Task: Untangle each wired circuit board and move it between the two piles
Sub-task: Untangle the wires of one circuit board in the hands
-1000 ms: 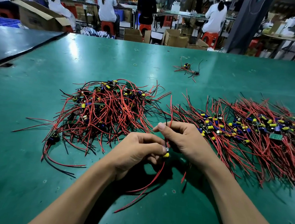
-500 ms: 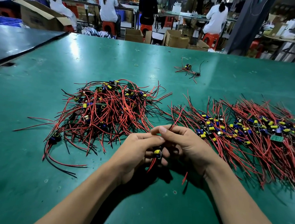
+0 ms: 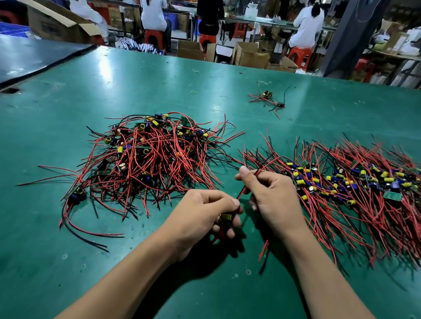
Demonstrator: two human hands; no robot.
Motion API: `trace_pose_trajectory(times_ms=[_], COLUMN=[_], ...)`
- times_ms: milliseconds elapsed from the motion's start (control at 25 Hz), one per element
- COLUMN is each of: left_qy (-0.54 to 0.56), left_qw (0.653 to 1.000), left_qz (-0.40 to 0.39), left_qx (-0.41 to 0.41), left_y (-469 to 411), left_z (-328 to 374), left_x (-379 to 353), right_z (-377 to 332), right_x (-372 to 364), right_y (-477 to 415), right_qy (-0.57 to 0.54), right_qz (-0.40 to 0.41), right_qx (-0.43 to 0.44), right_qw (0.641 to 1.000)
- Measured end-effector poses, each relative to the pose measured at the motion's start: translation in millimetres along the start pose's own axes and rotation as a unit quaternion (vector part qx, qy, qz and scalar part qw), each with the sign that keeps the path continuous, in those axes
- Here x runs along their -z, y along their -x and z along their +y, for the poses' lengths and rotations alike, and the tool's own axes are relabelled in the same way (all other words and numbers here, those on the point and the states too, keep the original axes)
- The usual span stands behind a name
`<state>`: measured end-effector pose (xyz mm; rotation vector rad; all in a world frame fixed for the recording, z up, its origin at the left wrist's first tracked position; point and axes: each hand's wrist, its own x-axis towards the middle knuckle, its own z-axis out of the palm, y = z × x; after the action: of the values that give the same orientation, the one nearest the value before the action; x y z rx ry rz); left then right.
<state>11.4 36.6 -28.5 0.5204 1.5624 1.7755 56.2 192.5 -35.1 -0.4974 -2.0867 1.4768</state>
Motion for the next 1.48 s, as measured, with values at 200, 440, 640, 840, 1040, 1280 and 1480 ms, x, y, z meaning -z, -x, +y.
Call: trace_pose_trajectory(times_ms=[200, 440, 640, 840, 1040, 1280, 1480], left_qy=[-0.004, 0.013, -0.035, -0.071, -0.031, -0.050, -0.074], left_qw=[1.000, 0.999, 0.999, 0.997, 0.999, 0.999, 0.996], left_qz=[0.030, 0.036, 0.017, -0.018, 0.026, -0.015, -0.043], left_qx=[-0.001, -0.003, -0.018, -0.010, -0.002, 0.010, 0.022], left_y=[-1, 0, 3, 5, 3, 6, 6], left_z=[-1, -1, 2, 4, 4, 9, 10], left_x=[-1, 4, 7, 5, 7, 12, 14], right_z=[-1, 0, 5, 11, 0, -3, 0], right_x=[-7, -2, 6, 15, 4, 6, 12], right_y=[1, 1, -5, -8, -6, -3, -7], right_qy=[-0.170, -0.175, -0.019, 0.068, -0.198, -0.147, -0.102], right_qz=[-0.039, -0.178, -0.104, 0.031, -0.037, -0.074, 0.044], right_qx=[-0.117, -0.117, -0.044, 0.007, -0.148, -0.098, -0.047], right_qw=[0.978, 0.961, 0.993, 0.997, 0.968, 0.982, 0.993])
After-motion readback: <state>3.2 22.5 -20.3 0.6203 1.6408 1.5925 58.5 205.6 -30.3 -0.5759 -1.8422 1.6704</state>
